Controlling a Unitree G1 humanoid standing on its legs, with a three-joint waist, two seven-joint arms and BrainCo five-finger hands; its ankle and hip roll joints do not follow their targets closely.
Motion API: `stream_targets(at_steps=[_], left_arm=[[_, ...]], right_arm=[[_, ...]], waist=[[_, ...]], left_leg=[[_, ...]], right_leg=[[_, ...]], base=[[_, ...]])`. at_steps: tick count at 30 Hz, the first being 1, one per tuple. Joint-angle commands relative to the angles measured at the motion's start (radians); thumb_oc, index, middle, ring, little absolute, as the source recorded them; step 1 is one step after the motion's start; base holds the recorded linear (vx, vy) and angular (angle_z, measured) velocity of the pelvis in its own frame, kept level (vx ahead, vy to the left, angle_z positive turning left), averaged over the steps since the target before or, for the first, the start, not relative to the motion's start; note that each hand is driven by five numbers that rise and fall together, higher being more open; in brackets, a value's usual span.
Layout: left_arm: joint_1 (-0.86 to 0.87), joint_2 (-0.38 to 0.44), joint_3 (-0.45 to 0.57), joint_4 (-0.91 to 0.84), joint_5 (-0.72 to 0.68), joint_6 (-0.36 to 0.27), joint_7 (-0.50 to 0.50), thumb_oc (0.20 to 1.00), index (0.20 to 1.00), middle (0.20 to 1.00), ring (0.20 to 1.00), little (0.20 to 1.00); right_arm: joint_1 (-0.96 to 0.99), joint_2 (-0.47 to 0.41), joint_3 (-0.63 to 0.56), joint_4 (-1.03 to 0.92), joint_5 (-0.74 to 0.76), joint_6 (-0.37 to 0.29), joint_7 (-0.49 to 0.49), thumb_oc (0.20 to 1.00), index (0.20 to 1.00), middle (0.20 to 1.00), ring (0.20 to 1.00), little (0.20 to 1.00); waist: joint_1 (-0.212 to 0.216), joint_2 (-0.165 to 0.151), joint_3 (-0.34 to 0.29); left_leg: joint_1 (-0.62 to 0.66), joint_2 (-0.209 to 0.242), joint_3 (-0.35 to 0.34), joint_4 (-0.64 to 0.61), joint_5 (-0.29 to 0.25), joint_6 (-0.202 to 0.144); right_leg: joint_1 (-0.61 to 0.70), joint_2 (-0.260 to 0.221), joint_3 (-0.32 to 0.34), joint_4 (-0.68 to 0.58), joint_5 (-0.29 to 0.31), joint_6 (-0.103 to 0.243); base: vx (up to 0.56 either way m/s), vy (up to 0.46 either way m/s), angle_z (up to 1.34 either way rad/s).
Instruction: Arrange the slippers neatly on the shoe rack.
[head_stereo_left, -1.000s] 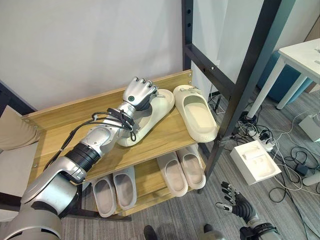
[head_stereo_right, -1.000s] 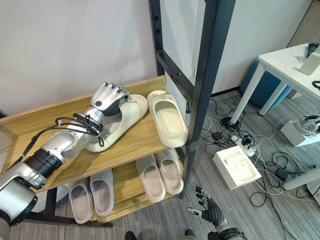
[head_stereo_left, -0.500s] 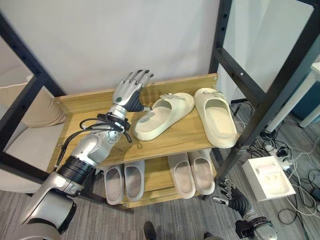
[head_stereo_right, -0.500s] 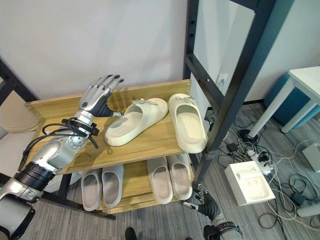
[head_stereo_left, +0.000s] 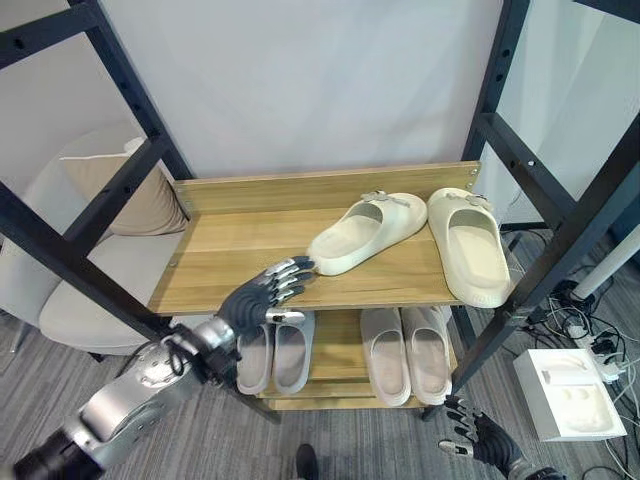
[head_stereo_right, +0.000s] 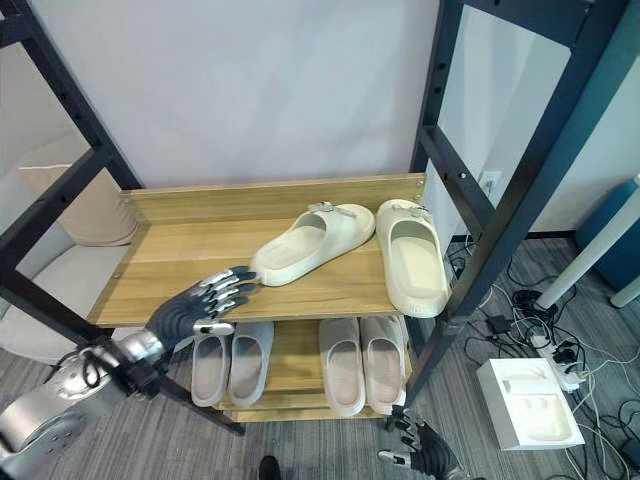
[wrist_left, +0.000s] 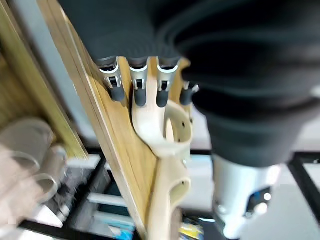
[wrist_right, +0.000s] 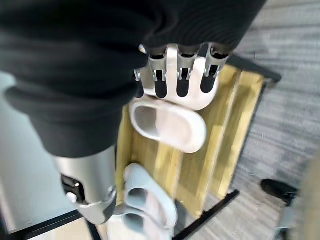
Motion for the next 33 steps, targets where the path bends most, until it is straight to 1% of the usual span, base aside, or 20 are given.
stream_targets(at_steps=[1, 3, 6, 7, 8, 9, 13, 16, 18, 22, 24, 28, 30, 31, 33], left_arm=[[-0.122, -0.046, 0.011, 0.043, -0.027, -0.016, -0.027, 1.000, 1.000, 1.000, 1.000, 1.000], [-0.151, -0.072, -0.009, 0.051, 0.001, -0.017, -0.018, 1.000, 1.000, 1.000, 1.000, 1.000], [-0.202, -0.126, 0.011, 0.079, 0.090, -0.039, 0.018, 1.000, 1.000, 1.000, 1.000, 1.000], [-0.245, -0.191, 0.045, 0.121, 0.165, -0.064, 0.063, 1.000, 1.000, 1.000, 1.000, 1.000], [-0.271, -0.235, 0.070, 0.140, 0.183, -0.075, 0.091, 1.000, 1.000, 1.000, 1.000, 1.000], [-0.278, -0.245, 0.079, 0.141, 0.185, -0.079, 0.096, 1.000, 1.000, 1.000, 1.000, 1.000], [-0.275, -0.266, 0.102, 0.135, 0.166, -0.089, 0.101, 1.000, 1.000, 1.000, 1.000, 1.000], [-0.250, -0.272, 0.130, 0.081, 0.128, -0.100, 0.088, 1.000, 1.000, 1.000, 1.000, 1.000], [-0.228, -0.275, 0.166, 0.037, 0.126, -0.116, 0.084, 1.000, 1.000, 1.000, 1.000, 1.000], [-0.194, -0.297, 0.248, 0.013, 0.146, -0.148, 0.112, 1.000, 1.000, 1.000, 1.000, 1.000], [-0.188, -0.301, 0.262, 0.018, 0.149, -0.152, 0.117, 1.000, 1.000, 1.000, 1.000, 1.000], [-0.164, -0.316, 0.306, 0.065, 0.173, -0.159, 0.134, 1.000, 1.000, 1.000, 1.000, 1.000], [-0.176, -0.325, 0.310, 0.131, 0.213, -0.154, 0.146, 1.000, 1.000, 1.000, 1.000, 1.000], [-0.201, -0.331, 0.302, 0.192, 0.253, -0.148, 0.163, 1.000, 1.000, 1.000, 1.000, 1.000], [-0.228, -0.330, 0.291, 0.230, 0.279, -0.146, 0.168, 1.000, 1.000, 1.000, 1.000, 1.000]], right_arm=[[-0.058, 0.024, -0.017, -0.052, 0.041, -0.032, 0.013, 1.000, 1.000, 1.000, 1.000, 1.000], [-0.056, 0.028, -0.011, -0.048, 0.041, -0.032, 0.016, 1.000, 1.000, 1.000, 1.000, 1.000], [-0.061, 0.044, -0.010, -0.041, 0.040, -0.034, 0.011, 1.000, 1.000, 1.000, 1.000, 1.000], [-0.067, 0.066, -0.009, -0.029, 0.032, -0.040, 0.000, 1.000, 1.000, 1.000, 1.000, 1.000], [-0.073, 0.080, -0.011, -0.020, 0.021, -0.044, -0.010, 1.000, 1.000, 1.000, 1.000, 1.000], [-0.075, 0.085, -0.014, -0.015, 0.017, -0.045, -0.015, 1.000, 1.000, 1.000, 1.000, 1.000], [-0.074, 0.096, -0.016, -0.005, 0.008, -0.048, -0.023, 1.000, 1.000, 1.000, 1.000, 1.000], [-0.069, 0.099, -0.019, 0.004, 0.001, -0.049, -0.021, 1.000, 1.000, 1.000, 1.000, 1.000], [-0.063, 0.102, -0.024, 0.005, -0.001, -0.055, -0.017, 1.000, 1.000, 1.000, 1.000, 1.000], [-0.057, 0.110, -0.029, 0.015, -0.001, -0.060, -0.010, 1.000, 1.000, 1.000, 1.000, 1.000], [-0.056, 0.110, -0.030, 0.016, -0.001, -0.061, -0.009, 1.000, 1.000, 1.000, 1.000, 1.000], [-0.059, 0.108, -0.035, 0.019, -0.005, -0.058, -0.006, 1.000, 1.000, 1.000, 1.000, 1.000], [-0.064, 0.105, -0.034, 0.022, -0.012, -0.055, -0.004, 1.000, 1.000, 1.000, 1.000, 1.000], [-0.071, 0.104, -0.030, 0.026, -0.015, -0.051, -0.003, 1.000, 1.000, 1.000, 1.000, 1.000], [-0.079, 0.102, -0.028, 0.028, -0.018, -0.051, -0.005, 1.000, 1.000, 1.000, 1.000, 1.000]], waist=[[-0.013, -0.026, 0.034], [-0.017, -0.027, 0.032], [-0.019, -0.029, 0.032], [-0.018, -0.031, 0.032], [-0.018, -0.032, 0.033], [-0.017, -0.031, 0.034], [-0.015, -0.032, 0.036], [-0.011, -0.032, 0.038], [-0.007, -0.035, 0.038], [0.003, -0.037, 0.041], [0.005, -0.038, 0.041], [0.009, -0.040, 0.042], [0.007, -0.042, 0.042], [0.004, -0.043, 0.040], [0.001, -0.043, 0.040]], left_leg=[[0.139, 0.015, -0.007, 0.002, -0.175, -0.020], [0.138, 0.013, -0.005, 0.002, -0.175, -0.019], [0.136, 0.012, -0.005, 0.002, -0.175, -0.018], [0.136, 0.012, -0.006, 0.002, -0.175, -0.017], [0.134, 0.011, -0.008, 0.002, -0.174, -0.016], [0.133, 0.010, -0.009, 0.002, -0.174, -0.015], [0.133, 0.009, -0.011, 0.002, -0.173, -0.015], [0.135, 0.008, -0.011, 0.002, -0.175, -0.015], [0.135, 0.008, -0.012, 0.002, -0.176, -0.015], [0.137, 0.007, -0.017, 0.002, -0.177, -0.014], [0.137, 0.007, -0.018, 0.002, -0.178, -0.014], [0.137, 0.009, -0.020, 0.002, -0.179, -0.015], [0.138, 0.009, -0.019, 0.002, -0.180, -0.016], [0.139, 0.011, -0.017, 0.002, -0.181, -0.016], [0.139, 0.011, -0.016, 0.002, -0.181, -0.017]], right_leg=[[-0.116, 0.003, -0.039, -0.010, 0.069, 0.024], [-0.118, 0.002, -0.036, -0.010, 0.071, 0.024], [-0.121, 0.001, -0.035, -0.010, 0.071, 0.023], [-0.121, 0.000, -0.036, -0.010, 0.070, 0.022], [-0.120, 0.000, -0.037, -0.010, 0.069, 0.020], [-0.120, 0.000, -0.038, -0.010, 0.069, 0.020], [-0.118, -0.001, -0.042, -0.010, 0.068, 0.020], [-0.115, -0.002, -0.044, -0.010, 0.066, 0.019], [-0.114, -0.003, -0.045, -0.010, 0.064, 0.019], [-0.109, -0.002, -0.048, -0.010, 0.060, 0.017], [-0.108, -0.001, -0.049, -0.010, 0.060, 0.016], [-0.105, -0.001, -0.051, -0.010, 0.057, 0.015], [-0.107, -0.001, -0.050, -0.010, 0.057, 0.016], [-0.107, -0.001, -0.050, -0.010, 0.056, 0.017], [-0.109, 0.000, -0.049, -0.010, 0.056, 0.017]], base=[[-0.01, 0.005, -0.04], [0.00, 0.000, 0.00], [0.00, 0.000, 0.00], [0.00, 0.000, 0.00], [0.00, 0.000, 0.00], [0.00, 0.000, 0.00], [0.00, 0.000, 0.00], [0.00, 0.000, 0.00], [0.00, 0.000, 0.00], [0.02, 0.002, 0.03], [0.01, 0.002, 0.05], [0.03, 0.004, 0.03], [0.05, 0.008, 0.02], [0.05, 0.007, 0.02], [0.02, 0.003, 0.00]])
